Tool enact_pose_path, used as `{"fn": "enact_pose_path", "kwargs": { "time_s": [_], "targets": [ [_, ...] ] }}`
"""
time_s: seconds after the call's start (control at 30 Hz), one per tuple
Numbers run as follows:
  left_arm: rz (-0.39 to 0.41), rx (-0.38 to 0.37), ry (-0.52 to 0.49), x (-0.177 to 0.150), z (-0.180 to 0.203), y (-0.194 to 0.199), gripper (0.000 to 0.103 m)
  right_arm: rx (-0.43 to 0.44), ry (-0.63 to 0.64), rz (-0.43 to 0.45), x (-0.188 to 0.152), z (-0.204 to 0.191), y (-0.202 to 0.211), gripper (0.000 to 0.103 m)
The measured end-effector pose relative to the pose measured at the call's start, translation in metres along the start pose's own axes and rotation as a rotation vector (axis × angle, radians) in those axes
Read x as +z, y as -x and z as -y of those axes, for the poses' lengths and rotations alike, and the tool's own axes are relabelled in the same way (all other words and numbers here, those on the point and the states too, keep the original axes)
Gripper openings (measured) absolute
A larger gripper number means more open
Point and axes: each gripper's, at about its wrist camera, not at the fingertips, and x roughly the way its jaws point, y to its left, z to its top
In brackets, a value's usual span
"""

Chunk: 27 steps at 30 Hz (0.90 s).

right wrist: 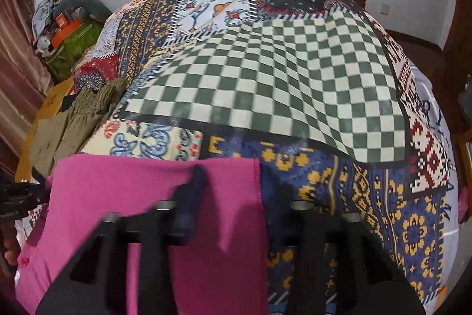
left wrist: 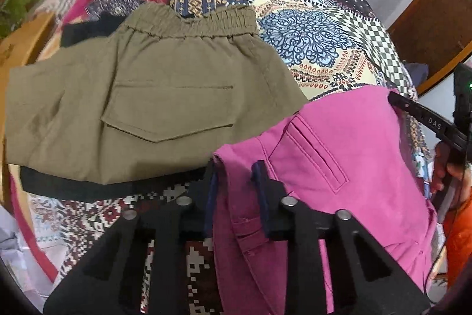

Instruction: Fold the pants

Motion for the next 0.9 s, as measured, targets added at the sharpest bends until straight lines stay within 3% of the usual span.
{"fn": "enact_pose_path", "kwargs": {
  "time_s": [0.03, 0.07, 0.17, 0.3, 0.53, 0.7, 0.9],
  "targets": [
    [0.002, 0.009, 0.001, 0.001, 0.0, 0.001, 0.017, -0.013, 0.015, -0.005, 0.001, -0.006, 0.001, 0.005],
    [0.005, 0.022, -0.001, 0.002, 0.002, 0.004, 0.017, -0.04, 0.028, -0.007, 0.002, -0.011, 0.0, 0.004],
    [0.041, 0.06, -0.02, 0.008, 0.005, 0.018, 0.015, -0.129, 0.083, 0.014, 0.001, -0.025, 0.009, 0.003],
    [0.13, 0.088, -0.041, 0.022, 0.013, 0.054, 0.014, -0.13, 0.072, 0.11, 0.01, -0.029, 0.05, 0.002],
    [0.279, 0.073, -0.071, 0.046, 0.036, 0.132, 0.014, -0.168, 0.06, 0.28, 0.041, -0.043, 0.148, 0.002],
    [0.301, 0.07, -0.125, 0.025, 0.048, 0.165, 0.014, -0.145, 0.079, 0.35, 0.034, -0.058, 0.205, 0.002],
    [0.268, 0.1, -0.191, -0.018, 0.054, 0.177, 0.014, -0.13, 0.118, 0.328, -0.019, -0.065, 0.235, 0.002]
  ]
}}
